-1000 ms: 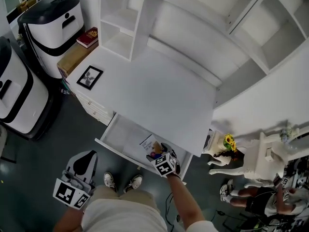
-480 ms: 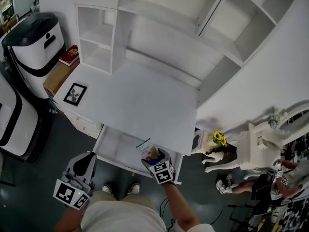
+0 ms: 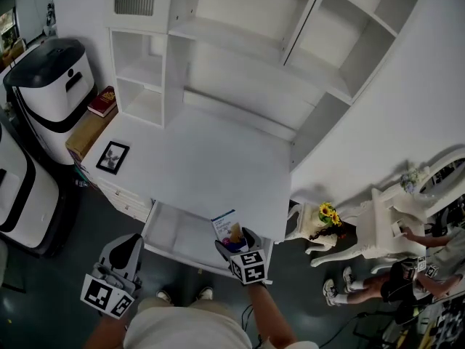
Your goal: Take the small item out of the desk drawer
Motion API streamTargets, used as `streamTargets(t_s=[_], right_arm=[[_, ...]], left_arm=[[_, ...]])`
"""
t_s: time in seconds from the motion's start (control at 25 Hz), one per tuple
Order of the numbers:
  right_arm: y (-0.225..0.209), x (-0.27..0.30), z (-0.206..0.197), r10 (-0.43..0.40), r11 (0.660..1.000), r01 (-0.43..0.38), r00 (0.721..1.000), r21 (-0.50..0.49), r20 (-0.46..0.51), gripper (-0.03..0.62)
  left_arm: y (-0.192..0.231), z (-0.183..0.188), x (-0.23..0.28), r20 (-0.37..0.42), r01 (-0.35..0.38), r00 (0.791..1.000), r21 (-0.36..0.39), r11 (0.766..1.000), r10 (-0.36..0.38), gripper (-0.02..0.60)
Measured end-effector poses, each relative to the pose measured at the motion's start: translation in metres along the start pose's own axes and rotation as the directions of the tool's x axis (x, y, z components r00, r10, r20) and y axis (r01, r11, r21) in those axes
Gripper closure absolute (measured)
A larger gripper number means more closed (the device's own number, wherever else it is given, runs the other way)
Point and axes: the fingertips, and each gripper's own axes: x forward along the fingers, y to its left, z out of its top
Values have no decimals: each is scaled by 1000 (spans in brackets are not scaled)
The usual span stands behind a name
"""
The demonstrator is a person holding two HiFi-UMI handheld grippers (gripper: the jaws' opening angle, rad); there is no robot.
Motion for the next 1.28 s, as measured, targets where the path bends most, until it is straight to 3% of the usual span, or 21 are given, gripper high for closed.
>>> streamTargets(t_s=[0.32,0.64,1.04,1.28], right_arm=[[-22,-33,54,-24,999,17,988,48,150,157],[-37,-66,102,-40,998,22,956,64,290,157],[-55,-116,165,-48,998,30,890,48,454,157],[-61,-152,185,-101,995,75,840,69,533,157]], left_arm=[[0,9,6,26,-20,999,17,1000,19,566],[6,17,12,55,-53,997,27,998,51,566],[15,30,25,80,-95,993,38,995,92,566],[25,35,26,96,-119,989,41,992,115,566]])
